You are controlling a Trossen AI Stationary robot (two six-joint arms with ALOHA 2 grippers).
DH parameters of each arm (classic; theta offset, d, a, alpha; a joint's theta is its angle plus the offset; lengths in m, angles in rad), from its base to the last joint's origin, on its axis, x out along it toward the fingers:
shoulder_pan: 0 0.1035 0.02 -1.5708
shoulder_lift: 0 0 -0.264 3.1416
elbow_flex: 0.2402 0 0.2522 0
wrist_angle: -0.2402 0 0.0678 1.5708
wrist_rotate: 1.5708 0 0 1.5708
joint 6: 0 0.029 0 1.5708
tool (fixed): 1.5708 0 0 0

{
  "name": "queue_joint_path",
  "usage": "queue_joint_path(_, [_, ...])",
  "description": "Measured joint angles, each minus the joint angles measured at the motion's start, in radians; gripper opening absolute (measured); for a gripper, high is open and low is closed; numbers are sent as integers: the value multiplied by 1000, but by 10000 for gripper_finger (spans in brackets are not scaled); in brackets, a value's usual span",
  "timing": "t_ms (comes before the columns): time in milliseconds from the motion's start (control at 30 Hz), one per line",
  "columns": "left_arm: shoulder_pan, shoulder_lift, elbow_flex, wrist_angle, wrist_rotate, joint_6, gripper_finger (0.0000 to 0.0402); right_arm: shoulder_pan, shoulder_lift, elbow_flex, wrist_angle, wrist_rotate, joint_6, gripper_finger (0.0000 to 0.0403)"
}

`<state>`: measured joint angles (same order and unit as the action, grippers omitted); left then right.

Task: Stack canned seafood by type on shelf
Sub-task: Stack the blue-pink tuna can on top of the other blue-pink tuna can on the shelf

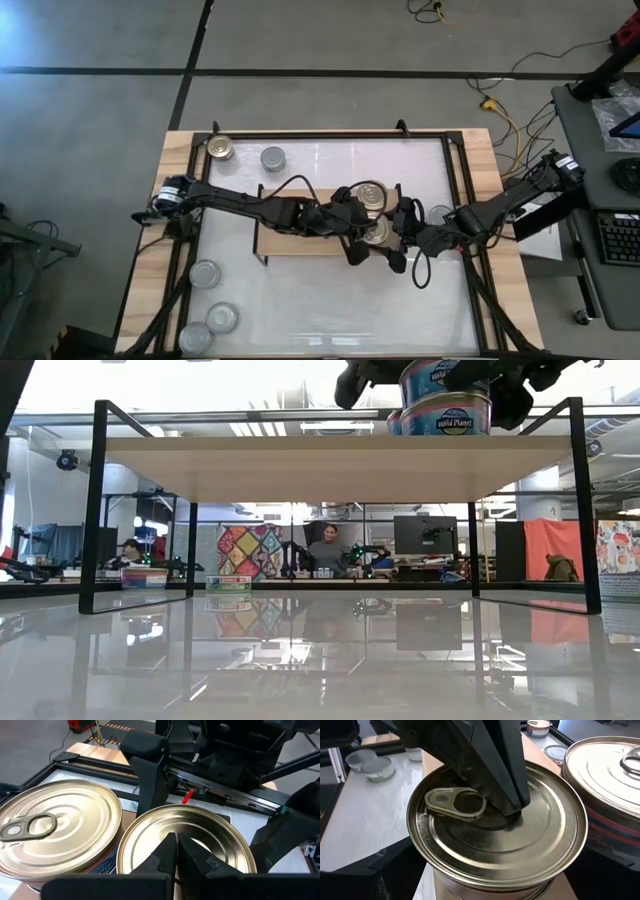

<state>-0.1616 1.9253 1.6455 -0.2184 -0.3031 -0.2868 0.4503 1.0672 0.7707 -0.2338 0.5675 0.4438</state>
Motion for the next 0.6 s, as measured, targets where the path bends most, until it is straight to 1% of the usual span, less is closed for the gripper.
queue_joint_path(400, [8, 1, -2, -15, -4, 7, 0, 1, 2, 78, -249, -9, -2, 400])
queue_joint_path(600, [9, 3, -6, 19, -6, 29, 0, 4, 1, 156, -418, -11, 27, 400])
